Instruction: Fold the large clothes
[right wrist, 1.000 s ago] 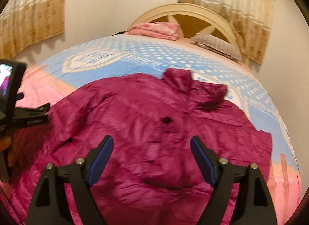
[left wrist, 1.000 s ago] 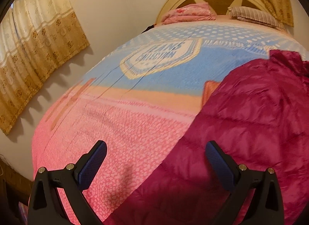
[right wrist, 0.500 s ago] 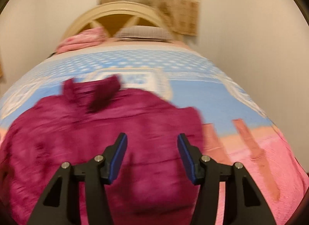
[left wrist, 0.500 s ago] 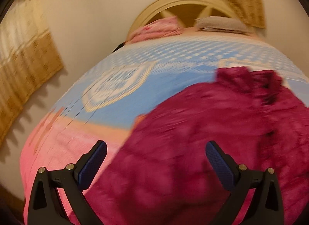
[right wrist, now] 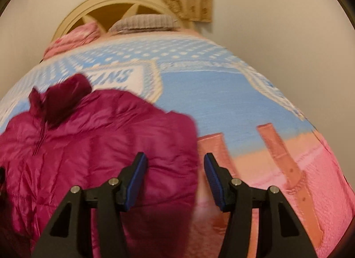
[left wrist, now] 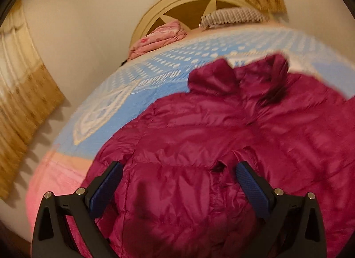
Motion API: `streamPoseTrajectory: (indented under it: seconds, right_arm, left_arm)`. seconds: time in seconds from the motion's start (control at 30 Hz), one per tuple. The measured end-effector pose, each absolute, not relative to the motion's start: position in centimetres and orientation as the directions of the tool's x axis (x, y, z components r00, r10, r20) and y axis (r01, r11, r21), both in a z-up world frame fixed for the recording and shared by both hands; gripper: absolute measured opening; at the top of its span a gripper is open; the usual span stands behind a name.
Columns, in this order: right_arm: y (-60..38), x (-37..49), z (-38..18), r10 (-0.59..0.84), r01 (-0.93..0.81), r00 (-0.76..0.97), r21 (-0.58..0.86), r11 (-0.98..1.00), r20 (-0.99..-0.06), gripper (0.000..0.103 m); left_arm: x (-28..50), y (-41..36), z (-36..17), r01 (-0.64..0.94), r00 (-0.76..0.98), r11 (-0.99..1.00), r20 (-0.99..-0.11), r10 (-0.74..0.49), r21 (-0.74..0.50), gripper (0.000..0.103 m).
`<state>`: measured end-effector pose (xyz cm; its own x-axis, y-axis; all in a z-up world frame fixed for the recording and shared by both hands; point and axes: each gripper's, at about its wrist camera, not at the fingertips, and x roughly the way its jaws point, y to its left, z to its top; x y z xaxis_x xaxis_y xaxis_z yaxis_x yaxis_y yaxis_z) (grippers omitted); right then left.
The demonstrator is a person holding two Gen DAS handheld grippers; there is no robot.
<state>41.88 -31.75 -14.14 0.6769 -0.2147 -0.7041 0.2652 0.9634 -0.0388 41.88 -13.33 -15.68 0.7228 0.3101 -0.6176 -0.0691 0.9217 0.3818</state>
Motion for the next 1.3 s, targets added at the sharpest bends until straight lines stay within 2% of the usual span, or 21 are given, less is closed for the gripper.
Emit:
streamPoseTrajectory:
  seconds: [0.23, 0.33, 0.6, 0.93, 1.1, 1.3]
  right_arm:
    - [-29.0, 42.4, -16.6, -0.220, 0.186, 0.658, -0.128, 0.974, -0.721, 0.057]
    - [-28.5, 42.3, -17.1, -0.235, 0.176, 0.648, -0.158, 0.972, -0.724, 0.057]
    - [-27.5, 42.2, -17.7, -0.273, 0.159, 0.639, -0.223, 0.962, -0.719, 0.058]
    - [-28.6, 41.5, -15.6, -0.234, 0.175, 0.653, -0.157, 0.972, -0.720, 0.057]
    - [-26.6, 38.8, -12.9, -0.209, 0.152, 0.716, -0.144, 0.978, -0.666, 0.066]
    - [-24.3, 40.5, -17.1, -0.117, 0.034, 0.638, -0.123, 0.992, -0.761, 0.067]
  left_arm:
    - [42.4, -10.3, -17.7, -0.109, 0.687, 0.923, -0.643, 0.339, 0.370, 0.102]
    - [43.2, -9.5, -18.7, -0.103, 0.660, 0.937, -0.681, 0.316, 0.334, 0.102]
    - [43.4, -9.4, -19.2, -0.106, 0.659, 0.943, -0.687, 0.305, 0.316, 0.102]
    - [43.3, -9.2, -19.4, -0.111, 0.664, 0.949, -0.689, 0.291, 0.294, 0.102]
    - [43.4, -9.0, -19.5, -0.110, 0.662, 0.954, -0.695, 0.279, 0.279, 0.102]
    - [43.4, -8.4, -19.4, -0.109, 0.662, 0.961, -0.703, 0.260, 0.252, 0.102]
